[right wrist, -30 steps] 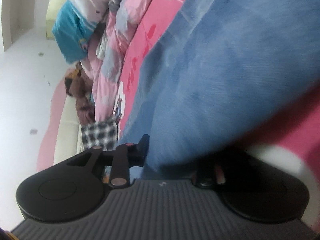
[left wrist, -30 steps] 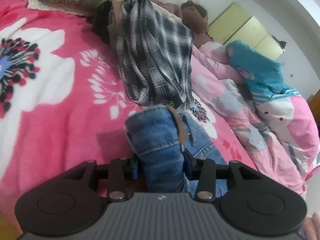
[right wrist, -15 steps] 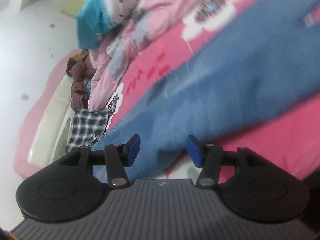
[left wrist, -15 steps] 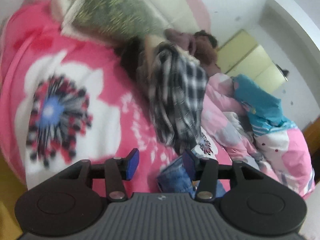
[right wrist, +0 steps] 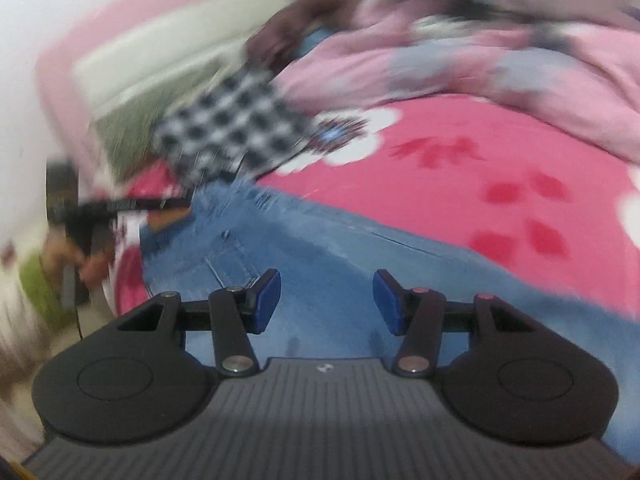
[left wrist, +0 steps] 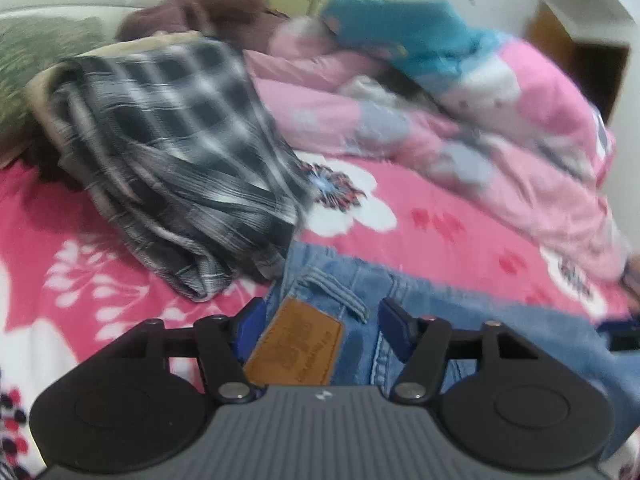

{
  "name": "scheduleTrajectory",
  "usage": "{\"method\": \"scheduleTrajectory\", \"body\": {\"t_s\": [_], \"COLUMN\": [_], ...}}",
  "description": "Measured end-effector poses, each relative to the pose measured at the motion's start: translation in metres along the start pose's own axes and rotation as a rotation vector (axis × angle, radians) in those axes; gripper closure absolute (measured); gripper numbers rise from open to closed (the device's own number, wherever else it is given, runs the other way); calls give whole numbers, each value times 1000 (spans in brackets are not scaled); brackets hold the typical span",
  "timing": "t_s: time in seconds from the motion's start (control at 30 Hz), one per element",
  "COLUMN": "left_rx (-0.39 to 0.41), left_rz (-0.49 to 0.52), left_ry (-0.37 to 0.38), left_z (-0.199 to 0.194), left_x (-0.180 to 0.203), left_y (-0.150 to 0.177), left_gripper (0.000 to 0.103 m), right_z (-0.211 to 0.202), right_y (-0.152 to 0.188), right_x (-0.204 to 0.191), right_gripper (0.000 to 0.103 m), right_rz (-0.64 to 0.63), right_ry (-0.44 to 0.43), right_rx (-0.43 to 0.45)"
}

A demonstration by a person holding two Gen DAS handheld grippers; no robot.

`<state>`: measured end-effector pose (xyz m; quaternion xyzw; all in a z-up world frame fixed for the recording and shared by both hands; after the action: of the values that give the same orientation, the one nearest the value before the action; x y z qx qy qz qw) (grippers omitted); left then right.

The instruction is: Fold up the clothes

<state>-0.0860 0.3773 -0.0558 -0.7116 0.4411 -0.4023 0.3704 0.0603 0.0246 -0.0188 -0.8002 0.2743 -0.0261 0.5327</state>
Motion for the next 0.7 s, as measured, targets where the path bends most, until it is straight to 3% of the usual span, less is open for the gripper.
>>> {"method": "scheduleTrajectory", "body": {"t_s": [0.13,0.17,0.2,0.27,0.37,0.4,0.43,0.5,0.63,0.67,0.7], "left_rx": [1,2,5,14,47,56,66,66,19,5,6], "left_rz": [69,70,60,42,72,86,101,86,41,45,36], "left_ry": [-34,-43,-41,-39,-53,-61,-83,-89,-74,-77,-78], "left_z": [2,1,0,-2,-4,-6,-7,-8,-1,2,2], "left_x": [4,3,2,-2,2,3,4,0,-6,-6,-7], "left_y": [5,6,7,8,6,6,5,2,3,4,4], "left_gripper": [56,57,58,59,63,82,95,102,102,100,91], "right_z": [43,50,55,59,54,52,50,44,42,43,47], "right_y": [6,9,12,17,18,15,11,-2,-25,-29,-30], "right_x": [-3,-2,1,6,8,6,4,2,4,6,11], "right_gripper": [54,60,82,102,103,103,103,103,103,103,100], "right_rz": [-146,-160,-156,-130,-111,-119,-125,-125,-134,-126,-100], "right_ry": [-15,-16,-18,-8,10,31,50,73,106,108,89], "right_rx": [-130,-164,-194,-219,-173,-144,-115,-55,7,9,-5]}}
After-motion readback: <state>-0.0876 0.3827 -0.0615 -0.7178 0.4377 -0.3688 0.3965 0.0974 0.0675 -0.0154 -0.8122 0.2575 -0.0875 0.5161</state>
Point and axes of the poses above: each gripper's, at about its wrist camera, not at the fingertips, and z roughly the way its jaws point, x to its right, y to its underside, the point moved 3 cm from there along z, roughly the way its jaws point, and after that the axes turned 12 degrees about x, right-handed, at the moved point
